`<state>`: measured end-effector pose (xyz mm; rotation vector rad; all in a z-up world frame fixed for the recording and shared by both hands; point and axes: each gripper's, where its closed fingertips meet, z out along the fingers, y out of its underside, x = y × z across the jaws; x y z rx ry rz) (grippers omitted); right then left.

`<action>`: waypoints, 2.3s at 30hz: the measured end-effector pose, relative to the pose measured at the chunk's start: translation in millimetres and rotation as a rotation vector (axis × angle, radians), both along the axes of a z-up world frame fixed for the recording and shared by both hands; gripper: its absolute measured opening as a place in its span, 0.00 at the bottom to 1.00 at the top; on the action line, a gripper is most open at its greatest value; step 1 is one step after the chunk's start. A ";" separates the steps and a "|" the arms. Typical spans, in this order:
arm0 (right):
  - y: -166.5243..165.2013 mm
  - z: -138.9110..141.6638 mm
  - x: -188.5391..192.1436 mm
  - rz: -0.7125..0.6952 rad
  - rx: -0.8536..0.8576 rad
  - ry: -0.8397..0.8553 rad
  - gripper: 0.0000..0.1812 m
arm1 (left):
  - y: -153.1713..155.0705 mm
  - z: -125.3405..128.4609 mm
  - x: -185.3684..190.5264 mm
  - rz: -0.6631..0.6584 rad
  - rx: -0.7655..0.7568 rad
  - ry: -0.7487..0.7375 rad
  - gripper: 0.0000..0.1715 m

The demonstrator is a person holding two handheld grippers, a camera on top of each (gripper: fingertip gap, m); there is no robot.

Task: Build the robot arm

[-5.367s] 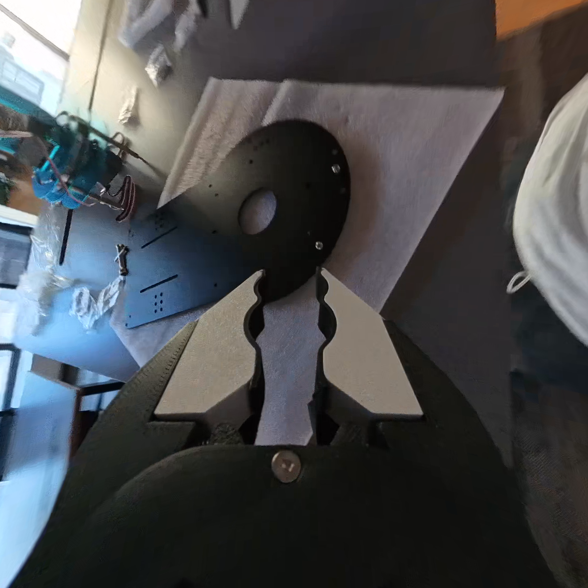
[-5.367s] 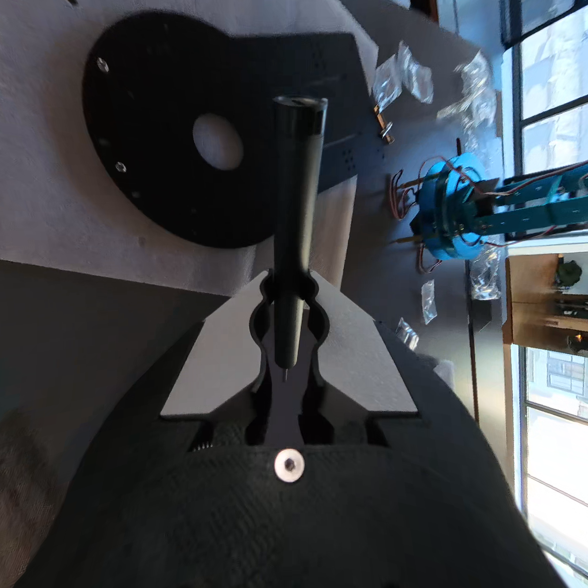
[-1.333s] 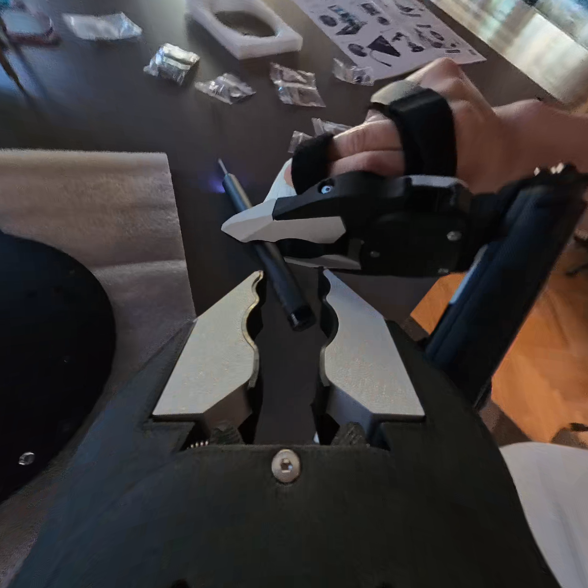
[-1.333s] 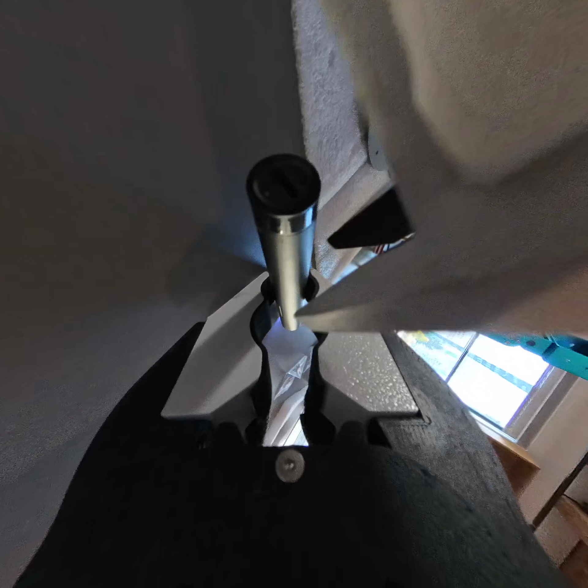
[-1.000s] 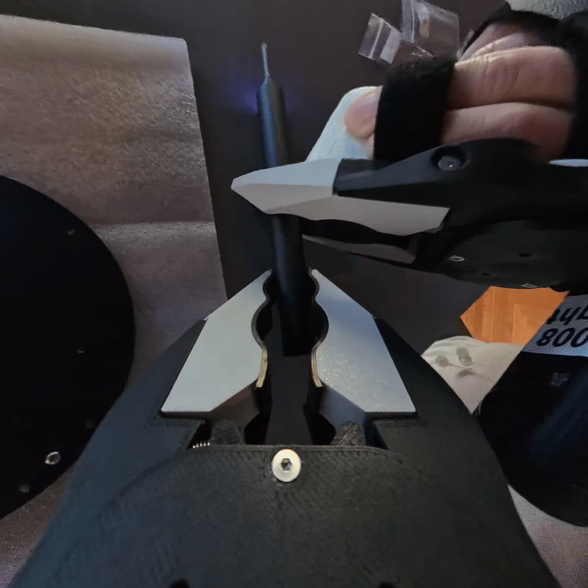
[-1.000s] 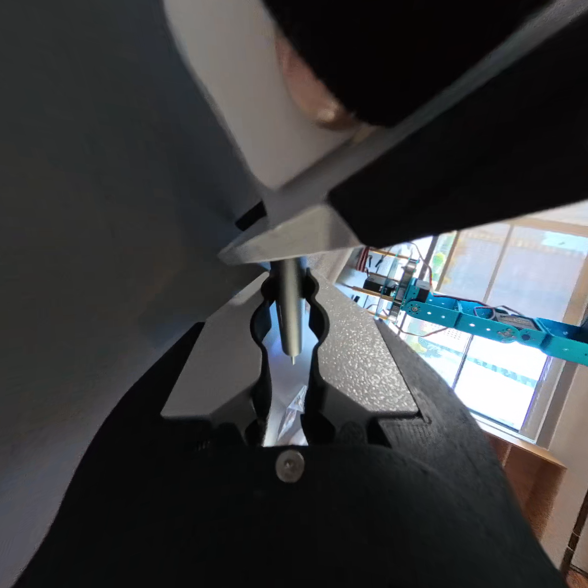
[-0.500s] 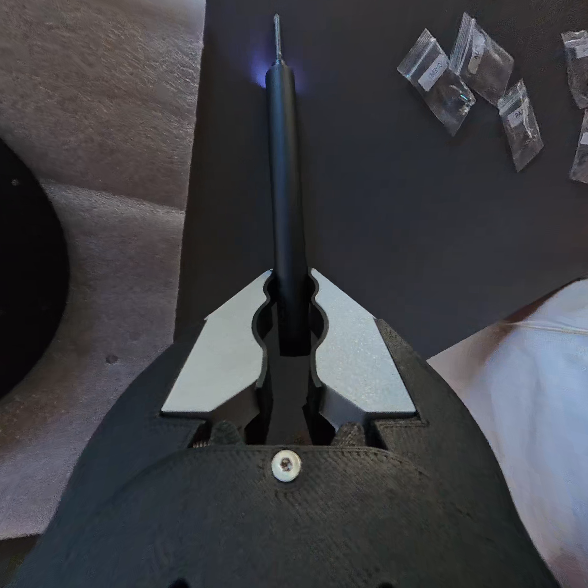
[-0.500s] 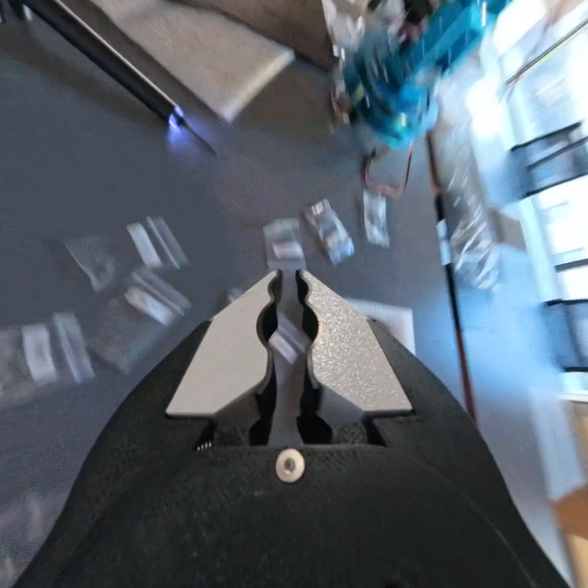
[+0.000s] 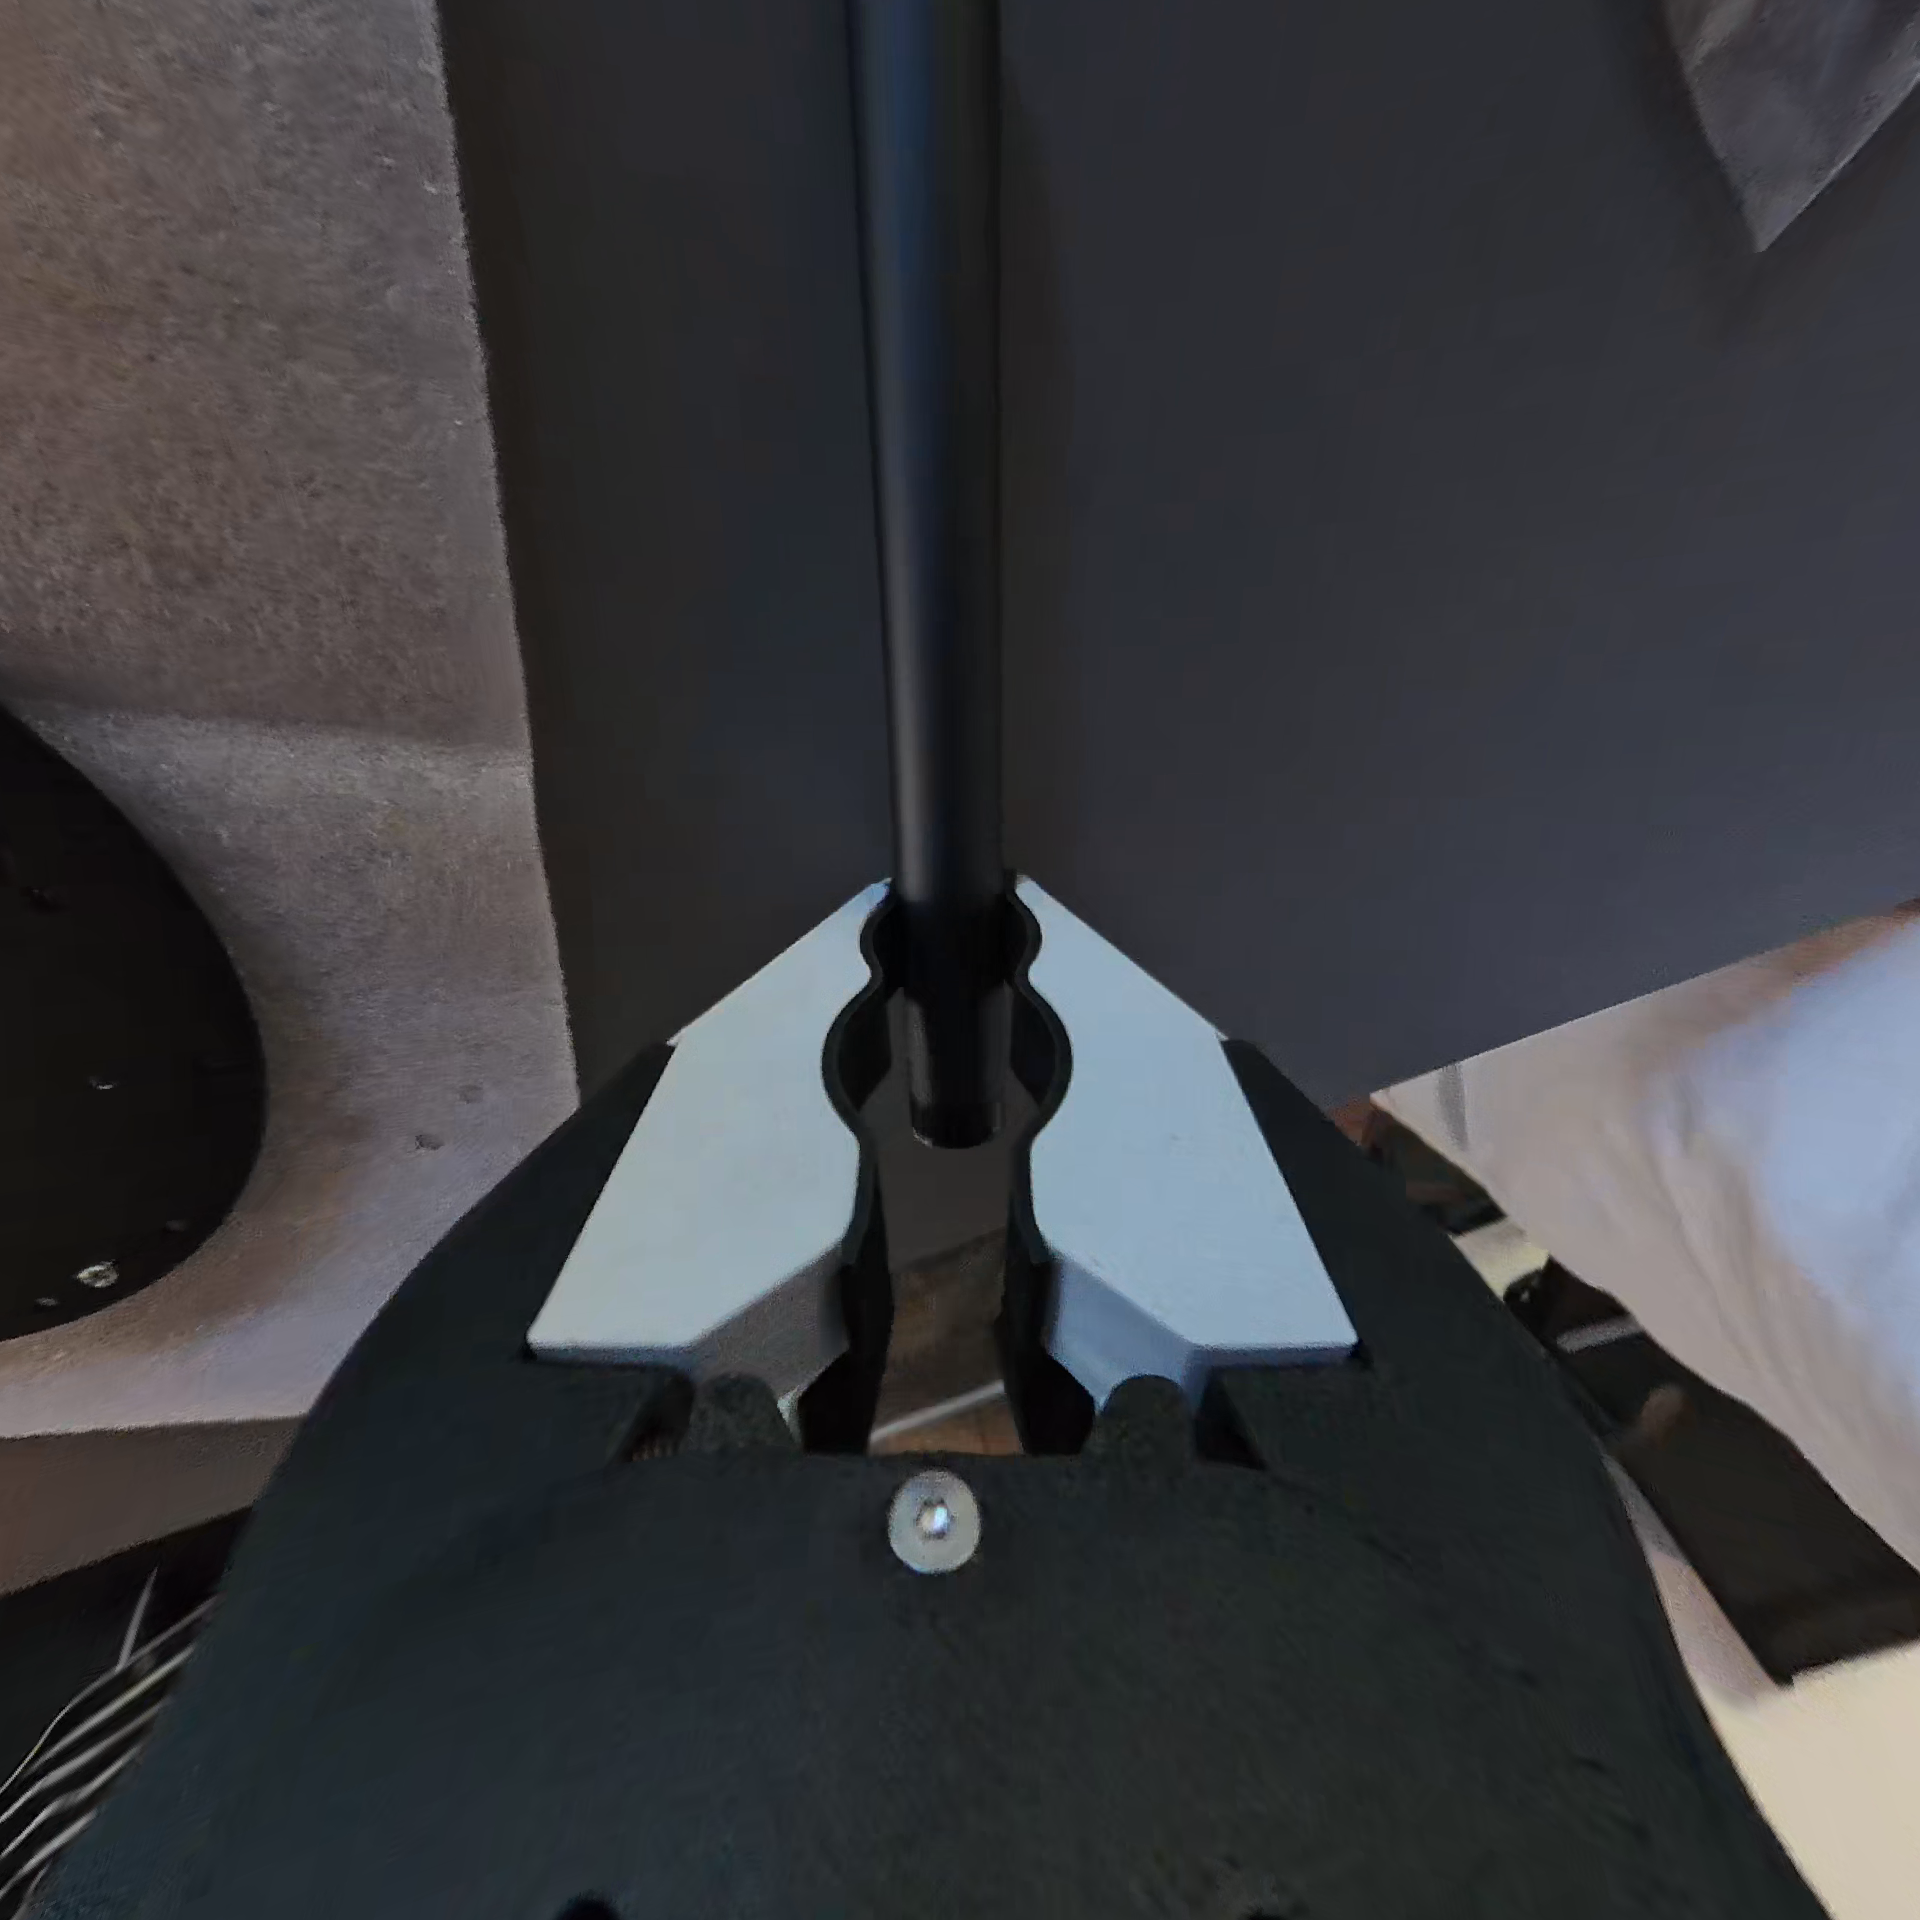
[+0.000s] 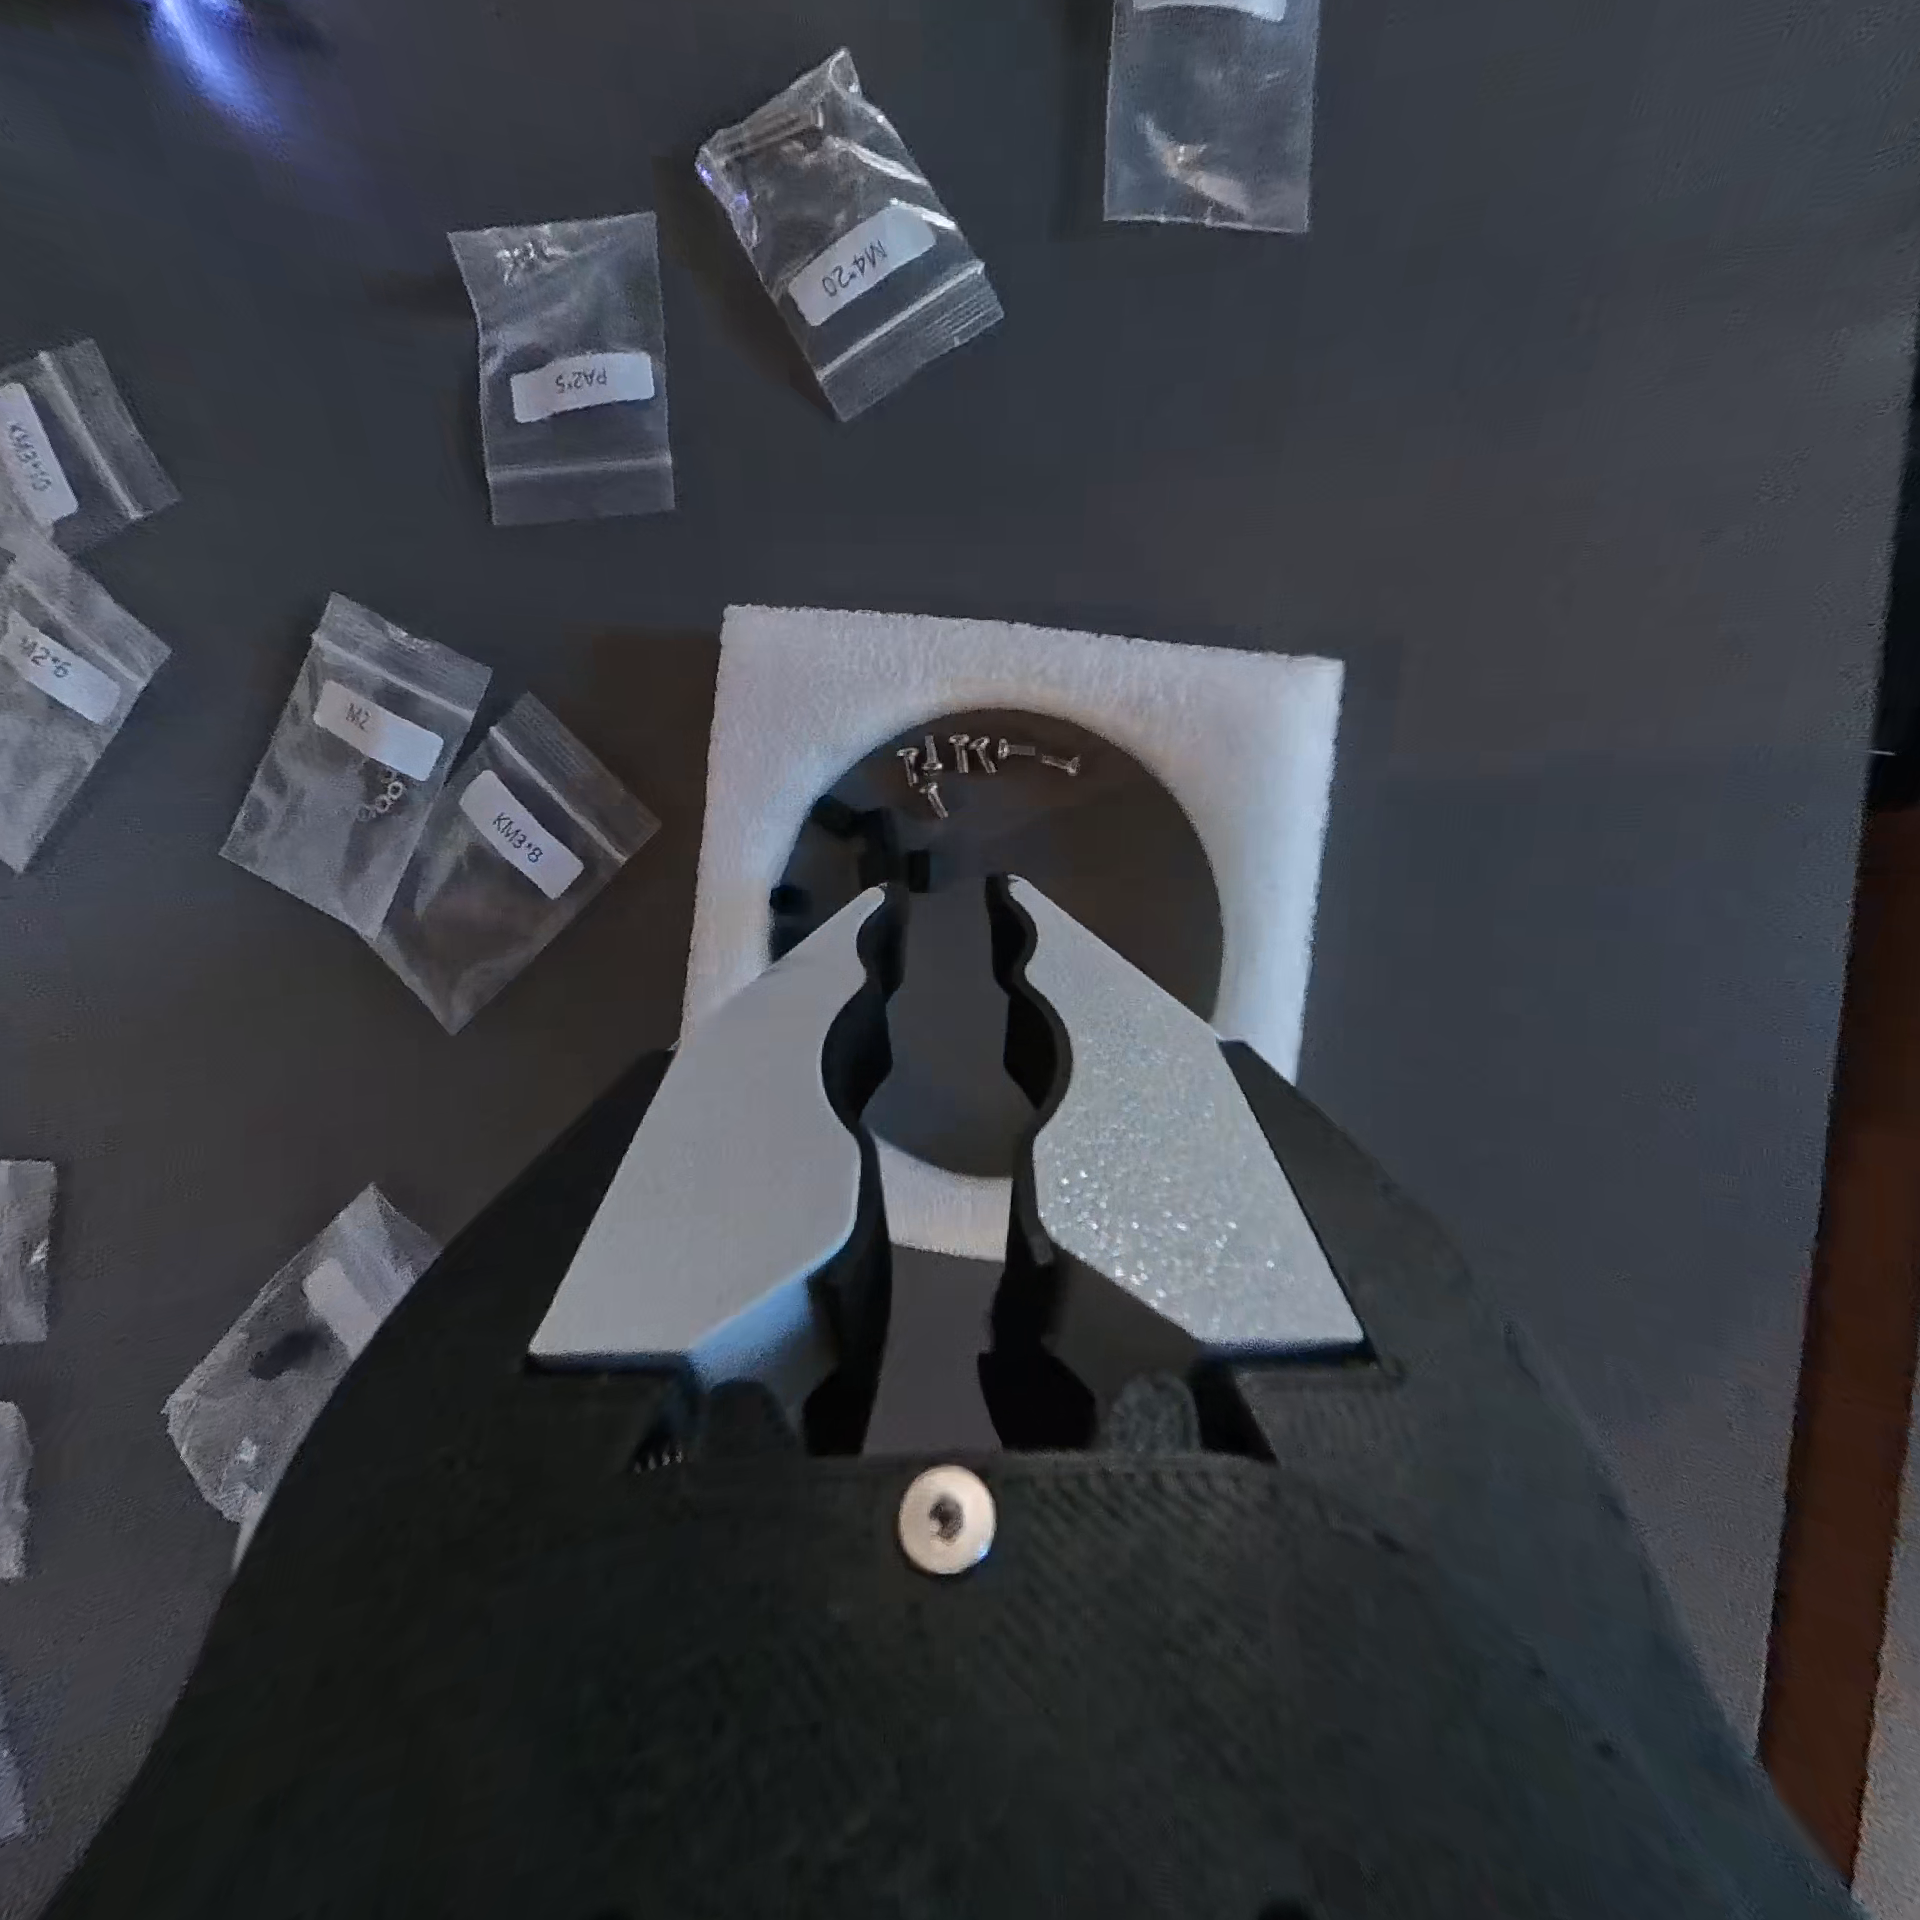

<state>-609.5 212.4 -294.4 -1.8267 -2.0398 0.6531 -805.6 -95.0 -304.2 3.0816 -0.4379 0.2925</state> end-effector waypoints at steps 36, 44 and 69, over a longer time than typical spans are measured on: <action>-76.3 120.6 329.9 -0.837 0.354 0.685 0.02 | 49.5 34.4 15.8 0.142 0.434 0.062 0.17; -75.2 106.5 375.6 -0.932 0.405 0.800 0.02 | 120.7 97.5 87.2 0.195 0.814 -0.105 0.22; -51.9 64.4 418.2 -1.093 0.591 0.449 0.02 | 165.7 98.7 132.7 0.241 0.893 -0.177 0.18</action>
